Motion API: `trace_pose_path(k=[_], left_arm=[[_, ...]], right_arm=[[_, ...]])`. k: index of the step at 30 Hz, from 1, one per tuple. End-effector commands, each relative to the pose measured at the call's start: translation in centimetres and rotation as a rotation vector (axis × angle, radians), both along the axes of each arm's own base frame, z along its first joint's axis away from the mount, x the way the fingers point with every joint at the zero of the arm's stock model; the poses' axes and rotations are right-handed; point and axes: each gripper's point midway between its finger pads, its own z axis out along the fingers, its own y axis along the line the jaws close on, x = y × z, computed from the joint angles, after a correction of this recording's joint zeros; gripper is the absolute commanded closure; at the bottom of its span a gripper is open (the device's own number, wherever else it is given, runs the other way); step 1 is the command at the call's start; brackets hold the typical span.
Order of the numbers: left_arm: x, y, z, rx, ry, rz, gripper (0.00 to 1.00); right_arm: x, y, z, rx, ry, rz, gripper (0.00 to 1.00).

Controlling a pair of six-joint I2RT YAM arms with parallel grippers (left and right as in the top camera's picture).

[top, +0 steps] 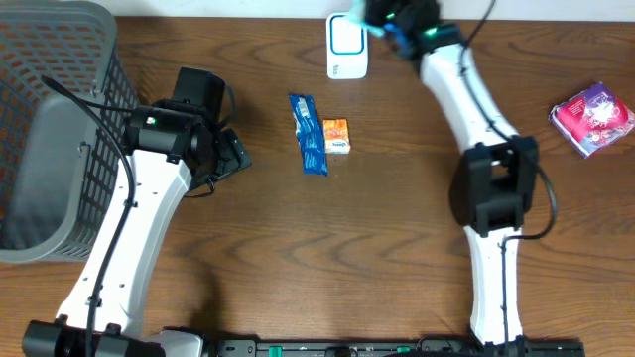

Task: Scan the item barcode
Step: 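Hold the wipes at the scanner, then place it beside the floral pack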

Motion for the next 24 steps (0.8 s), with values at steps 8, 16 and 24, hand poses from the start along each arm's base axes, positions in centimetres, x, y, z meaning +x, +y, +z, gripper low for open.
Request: trace_pose_path(k=[8,16,24], left_arm=[[0.0,0.2,-0.1,0.006,0.004,0.011,0.02],[0.0,0.2,-0.1,0.006,0.004,0.011,0.02],[0.0,0.2,-0.1,0.006,0.004,0.01,0.02]], right_arm=[[-6.3,-25.3,-0.8,-0.429,0.34,-0.384,0.99],[-11.3,-33.6,-6.4,-0.509,0.562,-0.399,0.99],[-14.2,-37.8,-12.6,-0.471,0.653,-0.459,0.24]])
